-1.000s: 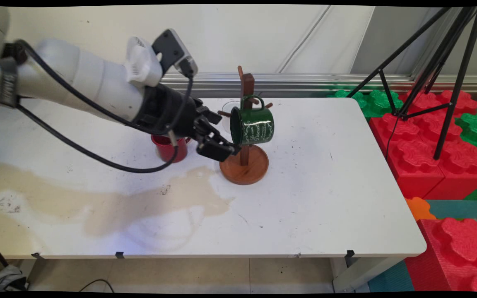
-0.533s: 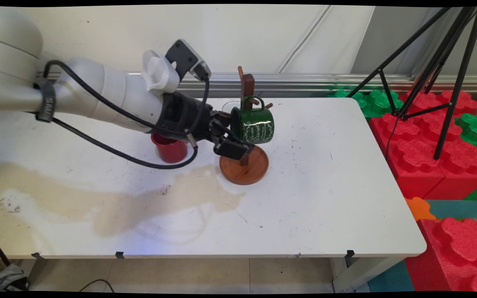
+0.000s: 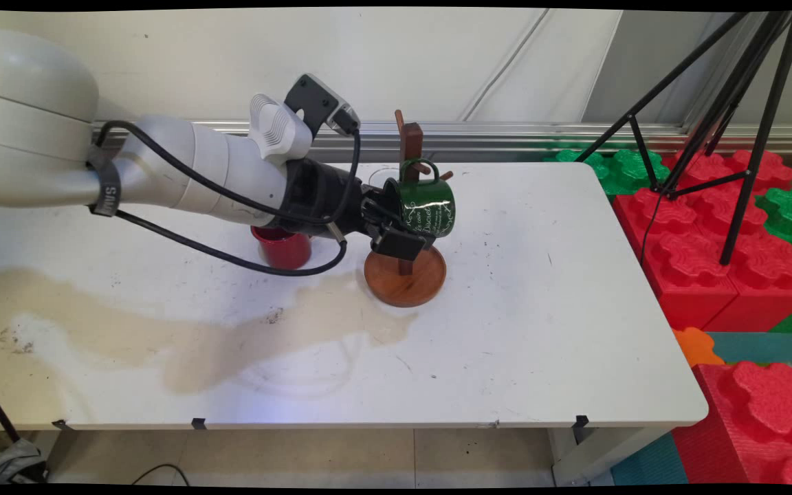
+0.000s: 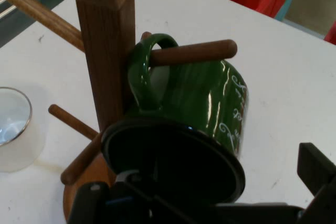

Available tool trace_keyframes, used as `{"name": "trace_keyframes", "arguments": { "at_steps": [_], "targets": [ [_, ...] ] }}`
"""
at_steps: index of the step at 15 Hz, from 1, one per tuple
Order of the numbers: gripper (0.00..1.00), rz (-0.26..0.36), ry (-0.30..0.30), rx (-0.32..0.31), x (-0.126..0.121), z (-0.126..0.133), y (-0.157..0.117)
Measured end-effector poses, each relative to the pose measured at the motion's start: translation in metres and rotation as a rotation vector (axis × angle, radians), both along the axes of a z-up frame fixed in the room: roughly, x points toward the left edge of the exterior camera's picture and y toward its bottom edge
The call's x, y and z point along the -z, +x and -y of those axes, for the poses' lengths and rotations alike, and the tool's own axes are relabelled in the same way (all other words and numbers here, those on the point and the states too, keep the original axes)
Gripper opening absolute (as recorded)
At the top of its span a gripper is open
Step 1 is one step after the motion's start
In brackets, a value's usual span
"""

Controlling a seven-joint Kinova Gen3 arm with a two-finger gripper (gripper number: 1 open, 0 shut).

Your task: Pick up the green mug from the rack

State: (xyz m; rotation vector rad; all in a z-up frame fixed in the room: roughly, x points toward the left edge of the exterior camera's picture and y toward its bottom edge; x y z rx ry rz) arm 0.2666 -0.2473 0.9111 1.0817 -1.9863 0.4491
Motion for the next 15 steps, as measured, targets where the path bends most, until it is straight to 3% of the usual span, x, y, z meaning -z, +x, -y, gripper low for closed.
{"name": "trace_keyframes", "arguments": {
  "at_steps": [8,9,15],
  "targets": [
    [1.0,-0.033,-0.005,-0.026,0.0041,-0.0003,-0.0029],
    [0.0,-0.036,-0.006,-0.028,0.0042,-0.0005,-0.0031],
    [0.0,-0.05,-0.011,-0.037,0.0036,-0.0023,-0.0036]
  ]
}}
